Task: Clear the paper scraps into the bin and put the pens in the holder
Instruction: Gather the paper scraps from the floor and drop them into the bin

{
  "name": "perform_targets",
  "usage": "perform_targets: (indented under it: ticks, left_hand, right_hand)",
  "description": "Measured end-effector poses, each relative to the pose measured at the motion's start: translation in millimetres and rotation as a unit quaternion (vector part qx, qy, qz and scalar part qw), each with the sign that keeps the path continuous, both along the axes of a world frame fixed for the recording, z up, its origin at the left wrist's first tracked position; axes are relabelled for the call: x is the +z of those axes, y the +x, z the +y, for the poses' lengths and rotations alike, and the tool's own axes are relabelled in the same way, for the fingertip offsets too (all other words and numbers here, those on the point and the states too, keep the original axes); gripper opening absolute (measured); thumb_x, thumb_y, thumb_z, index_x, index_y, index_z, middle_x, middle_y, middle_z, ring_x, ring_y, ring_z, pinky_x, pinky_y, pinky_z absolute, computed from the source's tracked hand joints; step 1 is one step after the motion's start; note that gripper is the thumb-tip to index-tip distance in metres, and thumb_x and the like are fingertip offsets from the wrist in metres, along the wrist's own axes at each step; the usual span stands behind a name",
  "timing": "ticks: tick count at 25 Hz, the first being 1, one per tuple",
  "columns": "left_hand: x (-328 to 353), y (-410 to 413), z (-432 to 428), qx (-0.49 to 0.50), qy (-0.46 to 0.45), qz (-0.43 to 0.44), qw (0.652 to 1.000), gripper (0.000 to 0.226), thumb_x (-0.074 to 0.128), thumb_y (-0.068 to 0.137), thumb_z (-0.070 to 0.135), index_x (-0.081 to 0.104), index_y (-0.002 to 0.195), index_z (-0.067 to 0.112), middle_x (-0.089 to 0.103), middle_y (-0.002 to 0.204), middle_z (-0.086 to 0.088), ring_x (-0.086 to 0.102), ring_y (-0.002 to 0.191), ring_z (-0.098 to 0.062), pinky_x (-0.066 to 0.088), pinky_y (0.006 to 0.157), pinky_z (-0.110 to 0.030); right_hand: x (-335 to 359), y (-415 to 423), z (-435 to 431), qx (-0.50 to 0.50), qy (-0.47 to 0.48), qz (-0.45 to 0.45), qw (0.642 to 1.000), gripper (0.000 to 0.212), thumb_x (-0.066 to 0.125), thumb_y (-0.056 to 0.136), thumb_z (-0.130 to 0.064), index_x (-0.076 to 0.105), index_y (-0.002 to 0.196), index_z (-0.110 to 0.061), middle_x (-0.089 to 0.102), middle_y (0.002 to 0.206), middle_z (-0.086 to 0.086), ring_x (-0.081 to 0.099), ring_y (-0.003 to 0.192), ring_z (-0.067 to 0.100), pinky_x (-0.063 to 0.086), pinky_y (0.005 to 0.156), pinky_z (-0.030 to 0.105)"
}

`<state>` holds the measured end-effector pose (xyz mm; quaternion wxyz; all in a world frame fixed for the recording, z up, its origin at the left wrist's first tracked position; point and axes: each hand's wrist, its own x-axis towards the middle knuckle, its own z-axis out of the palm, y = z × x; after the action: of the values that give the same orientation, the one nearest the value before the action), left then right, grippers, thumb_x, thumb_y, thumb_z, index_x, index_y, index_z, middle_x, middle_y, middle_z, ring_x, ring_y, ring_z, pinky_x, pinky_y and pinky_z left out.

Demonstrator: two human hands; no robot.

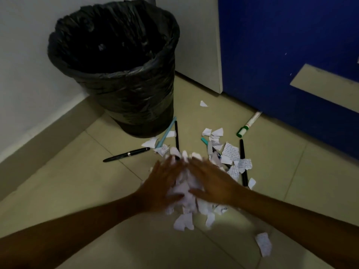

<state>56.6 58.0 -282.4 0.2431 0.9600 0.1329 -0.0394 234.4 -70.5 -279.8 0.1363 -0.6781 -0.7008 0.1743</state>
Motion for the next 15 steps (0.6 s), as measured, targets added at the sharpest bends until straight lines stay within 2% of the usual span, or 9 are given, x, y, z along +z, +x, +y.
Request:
perform_targets:
  ticks: [2,4,7,10,12,15]
  left_hand:
    - [-4.8,-26.3,-23.5,-0.029,-0.028,-0.017,0.999,0.070,0.019,0.087,0.065,-0.007,0.142,0.031,0.001,0.154,-0.001,-0.011,0.141,-0.016,0.002,0.116,-0.046]
    - [-6.9,-51.1,-35.4,-0.042,-0.034,-0.055,0.997,0.060,0.023,0.092,0.056,0.003,0.142,0.031,0.019,0.152,-0.002,0.003,0.142,-0.014,0.007,0.113,-0.044]
    - [-9.7,-52.5,-25.8,-0.043,0.013,-0.113,0.993,0.051,0.026,0.094,0.049,0.022,0.140,0.025,0.025,0.147,-0.002,0.012,0.140,-0.019,0.011,0.115,-0.041]
    - [-2.5,-24.7,-3.5,0.019,0.003,-0.135,0.991,0.051,0.028,0.094,0.047,0.028,0.137,0.019,0.030,0.145,-0.005,0.015,0.139,-0.022,0.018,0.112,-0.054]
    - [2.5,-8.3,7.6,0.019,0.008,-0.147,0.989,0.051,0.031,0.094,0.044,0.031,0.135,0.015,0.036,0.142,-0.010,0.019,0.137,-0.023,0.024,0.109,-0.056]
    - [7.8,5.2,14.1,0.003,0.012,-0.146,0.989,0.050,0.034,0.092,0.044,0.032,0.133,0.014,0.040,0.139,-0.011,0.020,0.135,-0.022,0.022,0.108,-0.054]
  right_hand:
    - [-1.5,-16.0,-24.2,0.035,0.010,0.000,0.999,0.066,0.025,0.091,-0.057,0.035,0.137,-0.011,0.042,0.142,0.016,0.033,0.134,0.025,0.033,0.108,0.037]
    - [3.2,-19.9,-39.7,0.034,0.042,0.050,0.997,0.055,0.027,0.093,-0.050,0.044,0.129,-0.012,0.056,0.131,0.013,0.038,0.126,0.017,0.030,0.107,0.025]
    - [12.7,2.7,-22.6,-0.069,0.108,0.085,0.988,0.046,0.028,0.096,-0.039,0.050,0.121,-0.008,0.059,0.124,0.018,0.042,0.120,0.019,0.025,0.104,0.016]
    - [15.0,44.6,14.9,-0.191,0.062,0.098,0.975,0.038,0.038,0.092,-0.015,0.045,0.128,-0.005,0.045,0.137,0.022,0.040,0.129,0.031,0.027,0.107,0.024]
    - [15.0,71.4,34.4,-0.168,0.009,0.057,0.984,0.047,0.047,0.090,-0.004,0.037,0.135,-0.007,0.033,0.146,0.021,0.031,0.135,0.034,0.025,0.111,0.033]
    - [9.6,98.7,44.5,-0.089,-0.072,-0.010,0.993,0.045,0.045,0.093,-0.007,0.035,0.137,-0.009,0.026,0.150,0.019,0.022,0.139,0.035,0.019,0.115,0.038]
